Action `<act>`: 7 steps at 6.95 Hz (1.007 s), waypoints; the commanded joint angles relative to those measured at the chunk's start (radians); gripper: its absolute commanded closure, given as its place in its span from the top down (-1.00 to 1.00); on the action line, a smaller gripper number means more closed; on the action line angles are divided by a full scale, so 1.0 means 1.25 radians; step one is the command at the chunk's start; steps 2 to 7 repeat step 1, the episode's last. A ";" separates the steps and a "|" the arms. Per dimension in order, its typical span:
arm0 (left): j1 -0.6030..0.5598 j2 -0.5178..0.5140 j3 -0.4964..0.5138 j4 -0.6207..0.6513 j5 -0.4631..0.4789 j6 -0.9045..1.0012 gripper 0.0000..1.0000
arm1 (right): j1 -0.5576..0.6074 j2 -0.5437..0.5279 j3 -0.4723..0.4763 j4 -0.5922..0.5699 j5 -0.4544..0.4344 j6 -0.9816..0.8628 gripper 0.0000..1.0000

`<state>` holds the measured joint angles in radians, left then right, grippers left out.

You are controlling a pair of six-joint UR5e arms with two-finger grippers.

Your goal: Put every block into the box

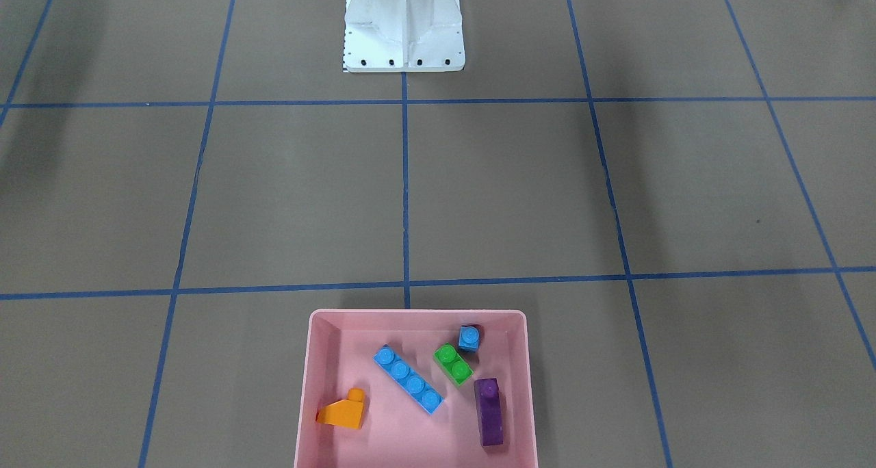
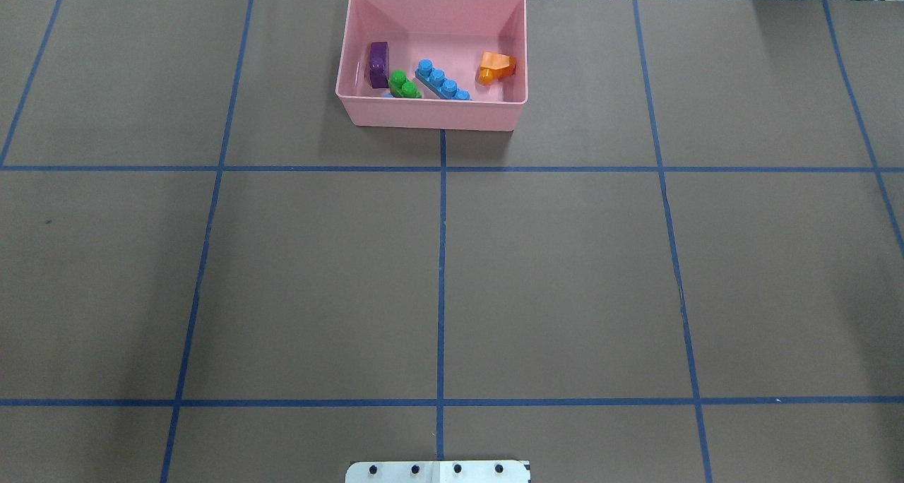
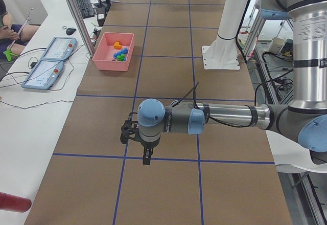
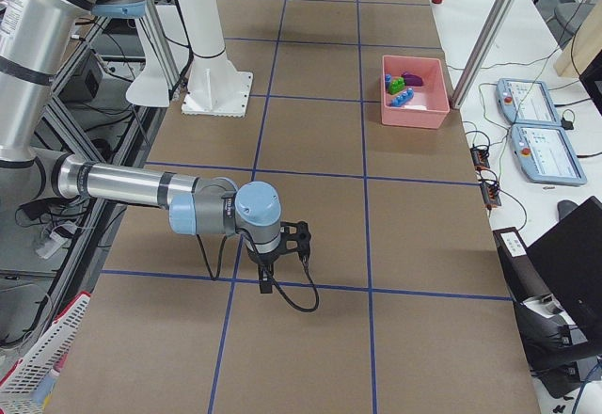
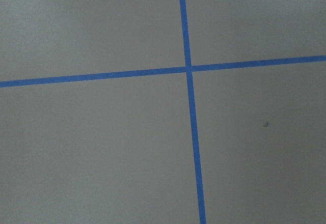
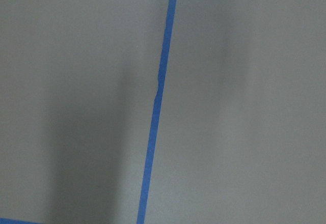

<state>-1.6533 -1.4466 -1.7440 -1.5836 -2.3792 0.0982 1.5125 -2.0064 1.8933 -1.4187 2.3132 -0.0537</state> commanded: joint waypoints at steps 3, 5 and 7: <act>0.000 0.000 0.000 0.000 0.000 0.000 1.00 | 0.000 0.000 0.001 0.000 0.000 0.000 1.00; 0.000 0.000 0.000 0.000 0.000 0.000 1.00 | 0.000 0.000 0.001 0.000 0.000 0.000 1.00; 0.000 0.000 0.000 0.000 0.000 0.000 1.00 | 0.000 0.000 0.001 0.000 0.000 0.000 1.00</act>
